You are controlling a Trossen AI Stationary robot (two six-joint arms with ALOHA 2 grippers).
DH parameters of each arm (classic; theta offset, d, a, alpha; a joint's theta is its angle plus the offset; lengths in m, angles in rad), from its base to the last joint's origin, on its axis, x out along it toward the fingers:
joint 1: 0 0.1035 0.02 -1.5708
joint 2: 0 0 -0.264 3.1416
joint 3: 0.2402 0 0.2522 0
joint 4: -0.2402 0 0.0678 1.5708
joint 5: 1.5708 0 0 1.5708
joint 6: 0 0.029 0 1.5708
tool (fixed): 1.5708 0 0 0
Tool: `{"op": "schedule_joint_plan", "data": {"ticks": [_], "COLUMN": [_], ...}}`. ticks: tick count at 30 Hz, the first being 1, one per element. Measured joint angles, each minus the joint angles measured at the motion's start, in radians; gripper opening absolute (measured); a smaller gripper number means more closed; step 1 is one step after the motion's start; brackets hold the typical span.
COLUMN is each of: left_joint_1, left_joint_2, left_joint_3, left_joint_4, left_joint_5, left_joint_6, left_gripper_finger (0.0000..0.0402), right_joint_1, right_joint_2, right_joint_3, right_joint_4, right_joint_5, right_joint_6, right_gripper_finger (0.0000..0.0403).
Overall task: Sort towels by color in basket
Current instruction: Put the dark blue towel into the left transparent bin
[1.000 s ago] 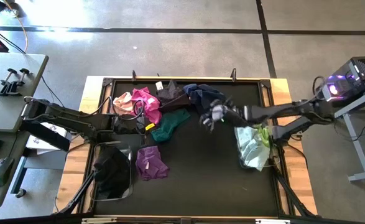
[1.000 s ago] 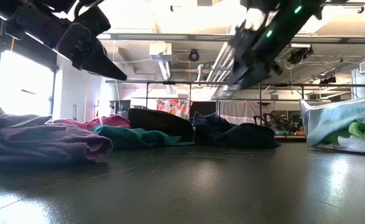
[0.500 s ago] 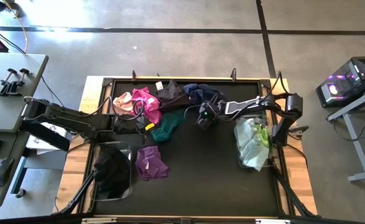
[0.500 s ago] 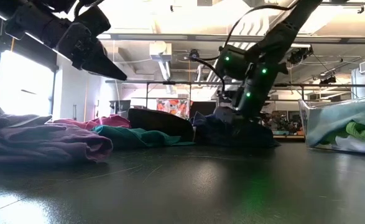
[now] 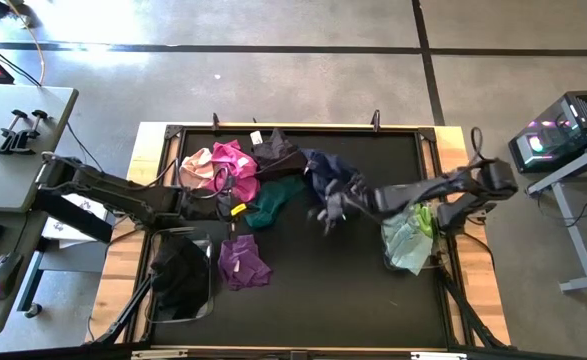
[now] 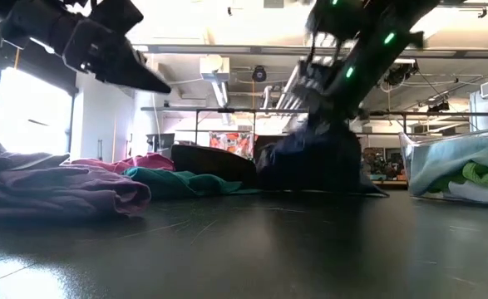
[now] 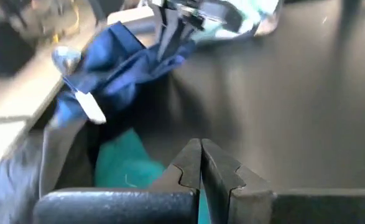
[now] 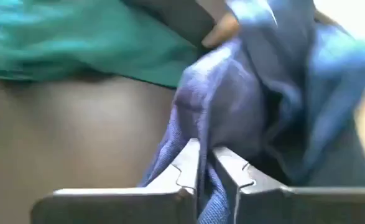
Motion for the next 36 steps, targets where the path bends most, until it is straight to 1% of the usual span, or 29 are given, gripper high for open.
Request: {"op": "schedule_joint_plan", "data": {"ticks": [4,7,9,12,16,19,23,27,30,32,34,36], "left_joint_1": [-0.039,-0.058,-0.062,-0.062,-0.060,-0.058,-0.048,-0.033,-0.021,-0.013,-0.007,-0.004], "left_joint_2": [0.030,0.078,0.113,0.168,0.241,0.292,0.341,0.387,0.426,0.454,0.484,0.517], "left_joint_3": [0.000,0.000,0.000,0.000,0.000,0.000,0.001,0.001,0.001,0.001,0.007,0.019], "left_joint_4": [0.119,0.226,0.289,0.396,0.534,0.608,0.660,0.711,0.764,0.793,0.808,0.811], "left_joint_5": [0.000,0.000,0.002,0.042,0.093,0.126,0.133,0.132,0.135,0.136,0.141,0.186], "left_joint_6": [0.082,0.134,0.155,0.190,0.292,0.346,0.361,0.305,0.244,0.205,0.183,0.178], "left_gripper_finger": [0.0000,0.0000,0.0000,0.0000,0.0011,0.0042,0.0106,0.0176,0.0220,0.0239,0.0248,0.0250], "right_joint_1": [0.142,0.217,0.247,0.274,0.278,0.278,0.275,0.275,0.275,0.275,0.274,0.268], "right_joint_2": [-0.036,-0.024,-0.007,0.020,0.039,0.041,0.041,0.041,0.041,0.041,0.041,0.041], "right_joint_3": [0.001,0.001,0.001,0.001,0.001,0.001,0.001,0.002,0.002,0.002,0.002,0.002], "right_joint_4": [0.081,0.192,0.274,0.378,0.481,0.552,0.670,0.795,0.882,0.931,0.979,1.033], "right_joint_5": [0.143,0.208,0.210,0.193,0.113,0.065,-0.006,-0.079,-0.115,-0.127,-0.138,-0.141], "right_joint_6": [0.001,-0.068,-0.131,-0.223,-0.324,-0.384,-0.480,-0.570,-0.623,-0.661,-0.698,-0.726], "right_gripper_finger": [0.0008,0.0012,0.0011,0.0006,0.0006,0.0008,0.0008,0.0008,0.0008,0.0009,0.0009,0.0009]}}
